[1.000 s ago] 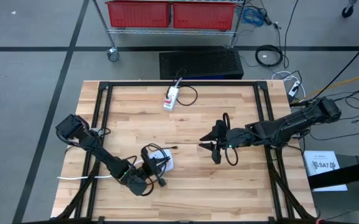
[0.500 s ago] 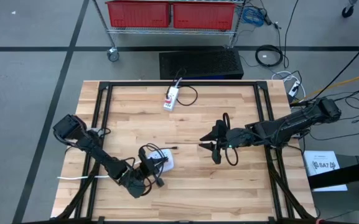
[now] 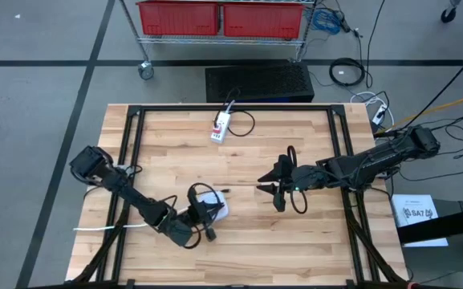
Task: Insert USB
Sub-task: Insert the black charger cable into the light pink charger adapter
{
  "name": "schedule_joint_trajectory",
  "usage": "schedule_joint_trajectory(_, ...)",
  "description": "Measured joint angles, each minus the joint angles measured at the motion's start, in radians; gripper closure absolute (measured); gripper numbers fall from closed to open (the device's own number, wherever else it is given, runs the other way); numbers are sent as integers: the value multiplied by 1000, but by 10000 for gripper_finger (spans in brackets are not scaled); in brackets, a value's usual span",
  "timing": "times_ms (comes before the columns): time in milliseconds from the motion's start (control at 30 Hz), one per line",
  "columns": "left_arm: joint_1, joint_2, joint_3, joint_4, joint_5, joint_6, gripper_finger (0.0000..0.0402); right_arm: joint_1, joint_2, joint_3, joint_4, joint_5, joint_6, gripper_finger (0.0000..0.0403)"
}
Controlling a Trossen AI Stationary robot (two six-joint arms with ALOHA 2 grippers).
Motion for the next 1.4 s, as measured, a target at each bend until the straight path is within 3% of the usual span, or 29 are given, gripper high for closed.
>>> schedule_joint_trajectory(567, 32, 4, -5, -70, 27, 0, 396, 6, 0, 0, -5, -2, 0, 296)
schedule_joint_trajectory(933, 32, -76, -5, -64, 31, 6, 394, 33, 0, 0, -25, 1, -3, 296)
schedule_joint_trajectory(1033, 32, -103, -5, -52, 60, 20, 397, 55, 0, 0, -69, 2, 5, 296)
schedule_joint_trajectory(1200, 51, -109, -4, 17, 198, 79, 397, 102, 0, 0, -129, 4, 49, 296)
schedule_joint_trajectory(1400, 107, -103, -3, 56, 325, 114, 397, 162, 19, 0, -98, 8, 94, 295)
